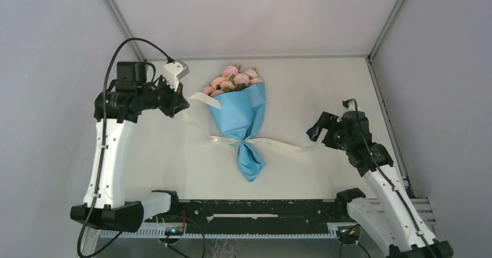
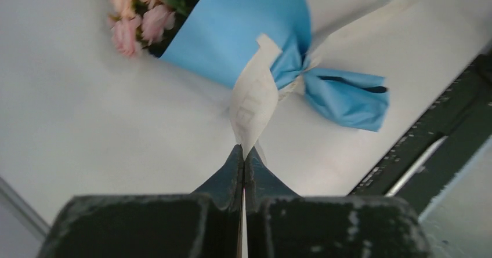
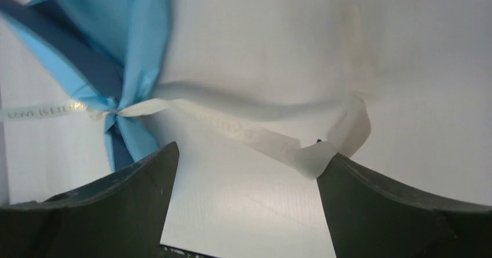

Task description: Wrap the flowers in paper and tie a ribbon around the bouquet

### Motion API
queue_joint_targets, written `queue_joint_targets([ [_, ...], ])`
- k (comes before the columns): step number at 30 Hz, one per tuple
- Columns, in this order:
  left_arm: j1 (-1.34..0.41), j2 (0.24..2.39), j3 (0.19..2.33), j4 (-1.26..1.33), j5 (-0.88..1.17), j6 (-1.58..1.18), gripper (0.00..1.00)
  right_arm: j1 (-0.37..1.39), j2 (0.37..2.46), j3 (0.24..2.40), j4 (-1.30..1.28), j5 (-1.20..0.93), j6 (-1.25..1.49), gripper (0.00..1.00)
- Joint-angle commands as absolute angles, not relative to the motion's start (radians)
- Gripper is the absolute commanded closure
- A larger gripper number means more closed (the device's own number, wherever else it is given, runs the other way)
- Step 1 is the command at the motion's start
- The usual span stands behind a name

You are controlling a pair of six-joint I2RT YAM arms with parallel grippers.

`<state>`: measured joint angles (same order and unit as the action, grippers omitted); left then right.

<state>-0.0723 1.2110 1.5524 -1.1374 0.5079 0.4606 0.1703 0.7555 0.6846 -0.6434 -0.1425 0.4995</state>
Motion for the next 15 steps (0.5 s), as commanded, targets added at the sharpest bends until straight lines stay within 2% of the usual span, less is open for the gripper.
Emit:
queue_joint_targets([
  [1, -0.092, 1.187, 1.649, -1.215, 0.733, 0.38, 1.0, 0.463, 0.782, 0.848, -0.604, 0.131, 0.314, 0.06],
  [5, -0.094, 1.149, 1.669, -1.21, 0.777, 0.33, 1.0, 0.847, 0.939, 0.87, -0.294, -0.149, -0.06, 0.04],
  [7, -0.095, 1.116, 1.666, -1.186, 0.793, 0.294, 1.0, 0.947, 1.037, 0.871, -0.144, -0.288, -0.234, 0.01],
  [10, -0.095, 1.071, 1.658, -1.139, 0.804, 0.237, 1.0, 0.965, 1.2, 0.922, 0.017, -0.349, -0.318, 0.0],
  [12, -0.095, 1.038, 1.648, -1.11, 0.807, 0.204, 1.0, 0.951, 1.296, 1.004, 0.01, -0.216, -0.274, 0.0],
  [14, -0.095, 0.999, 1.634, -1.086, 0.83, 0.178, 1.0, 0.891, 1.353, 1.098, -0.125, -0.056, -0.069, 0.01],
  [15, -0.095, 0.987, 1.633, -1.082, 0.848, 0.173, 1.0, 0.784, 1.35, 1.111, -0.179, -0.048, 0.055, 0.05],
])
